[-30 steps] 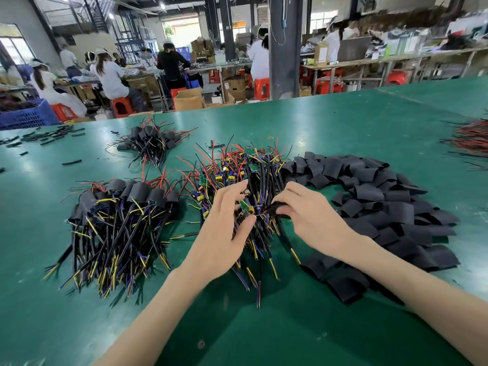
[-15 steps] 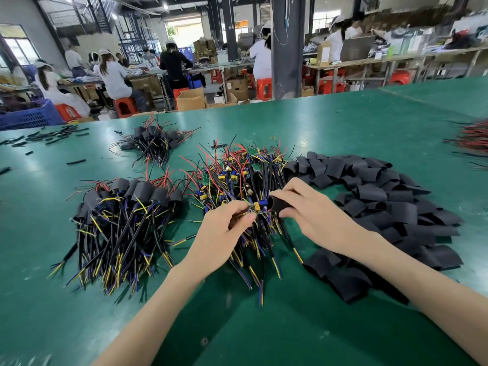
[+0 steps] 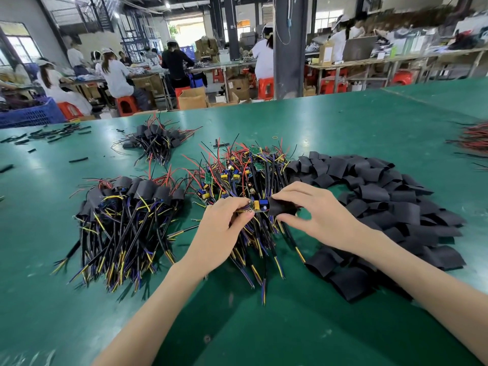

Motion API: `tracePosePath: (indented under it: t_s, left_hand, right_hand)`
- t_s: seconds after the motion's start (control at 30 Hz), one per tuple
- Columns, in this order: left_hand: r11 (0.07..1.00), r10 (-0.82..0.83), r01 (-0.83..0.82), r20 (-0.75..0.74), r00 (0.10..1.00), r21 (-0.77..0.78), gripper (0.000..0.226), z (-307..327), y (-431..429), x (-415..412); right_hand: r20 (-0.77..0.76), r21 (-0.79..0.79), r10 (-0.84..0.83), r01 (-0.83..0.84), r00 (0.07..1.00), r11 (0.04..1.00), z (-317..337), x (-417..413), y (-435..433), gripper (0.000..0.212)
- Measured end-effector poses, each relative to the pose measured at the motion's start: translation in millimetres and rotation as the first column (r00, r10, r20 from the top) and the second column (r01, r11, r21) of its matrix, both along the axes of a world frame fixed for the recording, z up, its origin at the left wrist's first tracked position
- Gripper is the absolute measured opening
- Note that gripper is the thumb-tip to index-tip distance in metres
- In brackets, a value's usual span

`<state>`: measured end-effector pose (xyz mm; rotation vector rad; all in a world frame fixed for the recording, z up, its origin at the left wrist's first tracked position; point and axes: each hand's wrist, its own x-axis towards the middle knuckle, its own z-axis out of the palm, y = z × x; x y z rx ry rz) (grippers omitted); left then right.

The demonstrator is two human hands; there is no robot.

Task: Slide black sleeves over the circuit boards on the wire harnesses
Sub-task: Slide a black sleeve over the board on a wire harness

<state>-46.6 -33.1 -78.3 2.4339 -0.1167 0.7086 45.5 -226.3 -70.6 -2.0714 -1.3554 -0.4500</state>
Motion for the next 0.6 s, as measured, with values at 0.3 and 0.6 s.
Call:
tracePosePath:
  t_s: [0.3,0.6]
  left_hand:
    - [0.995,-0.013,0.012,0.008,1.0,0.102,0.023,-3.8,2.3,1.3]
    - [0.972,-0.028,0.017,0.043,0.999,0.233,0.022,-7.8,0.5,2.7]
  right_hand:
    - [-0.049,0.057,0.056,-0.053,0.997,0.997,-0.1,-0.3,0.6,0.03]
    - [0.036,0.013,0.07,-0.07,0.997,0.997,-0.5,-4.0,2.7,0.03]
